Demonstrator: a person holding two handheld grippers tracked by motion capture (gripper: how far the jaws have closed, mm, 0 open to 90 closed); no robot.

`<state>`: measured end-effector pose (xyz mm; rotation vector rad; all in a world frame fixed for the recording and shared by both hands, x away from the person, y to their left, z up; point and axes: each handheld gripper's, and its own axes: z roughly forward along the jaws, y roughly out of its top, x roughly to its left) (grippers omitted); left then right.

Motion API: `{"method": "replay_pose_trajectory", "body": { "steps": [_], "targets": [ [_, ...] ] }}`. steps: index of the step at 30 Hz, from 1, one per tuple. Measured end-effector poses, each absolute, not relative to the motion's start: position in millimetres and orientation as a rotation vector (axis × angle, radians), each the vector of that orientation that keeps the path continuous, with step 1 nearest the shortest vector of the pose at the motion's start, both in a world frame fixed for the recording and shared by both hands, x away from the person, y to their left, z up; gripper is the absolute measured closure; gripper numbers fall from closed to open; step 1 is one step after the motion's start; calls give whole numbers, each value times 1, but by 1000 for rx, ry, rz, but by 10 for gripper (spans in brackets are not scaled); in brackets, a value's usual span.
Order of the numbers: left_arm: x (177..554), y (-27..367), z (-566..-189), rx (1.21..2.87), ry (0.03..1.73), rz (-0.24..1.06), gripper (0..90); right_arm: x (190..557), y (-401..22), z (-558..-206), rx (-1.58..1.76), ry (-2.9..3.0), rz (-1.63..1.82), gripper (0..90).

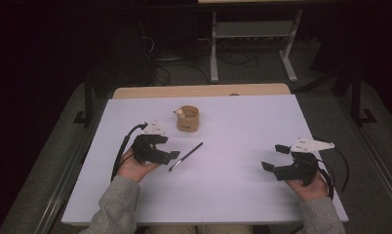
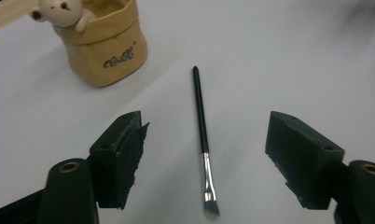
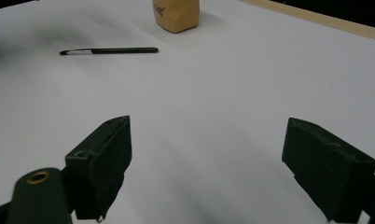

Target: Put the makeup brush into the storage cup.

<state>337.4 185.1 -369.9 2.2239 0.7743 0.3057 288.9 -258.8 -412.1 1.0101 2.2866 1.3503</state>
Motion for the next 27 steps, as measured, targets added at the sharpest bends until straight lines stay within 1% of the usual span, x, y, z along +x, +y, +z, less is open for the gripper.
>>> {"method": "replay_pose_trajectory", "body": {
  "steps": [1, 4, 8, 11, 15, 17, 18, 23, 26, 27],
  "targets": [
    [339, 180, -367, 2249, 752, 315, 290, 289, -259, -412, 1008, 2287, 1350, 148],
    [343, 176, -366, 2261, 755, 306, 293, 290, -259, -413, 1016, 2295, 1350, 148],
    [350, 167, -364, 2279, 756, 306, 321, 289, -260, -413, 1005, 2294, 1352, 149],
    [355, 159, -368, 2322, 751, 305, 332, 290, -260, -413, 1006, 2294, 1356, 149],
    [362, 155, -372, 2337, 773, 286, 347, 290, -260, -413, 1010, 2302, 1352, 151],
    [363, 151, -375, 2340, 785, 278, 359, 288, -260, -412, 995, 2295, 1359, 182],
    [364, 149, -376, 2343, 785, 273, 377, 288, -261, -412, 993, 2285, 1362, 181],
    [369, 141, -380, 2379, 801, 264, 406, 289, -262, -412, 1004, 2287, 1367, 176],
    [372, 138, -384, 2396, 811, 251, 466, 288, -262, -412, 1002, 2281, 1361, 174],
    [372, 136, -386, 2409, 810, 259, 466, 288, -262, -411, 996, 2276, 1361, 173]
  ]
}}
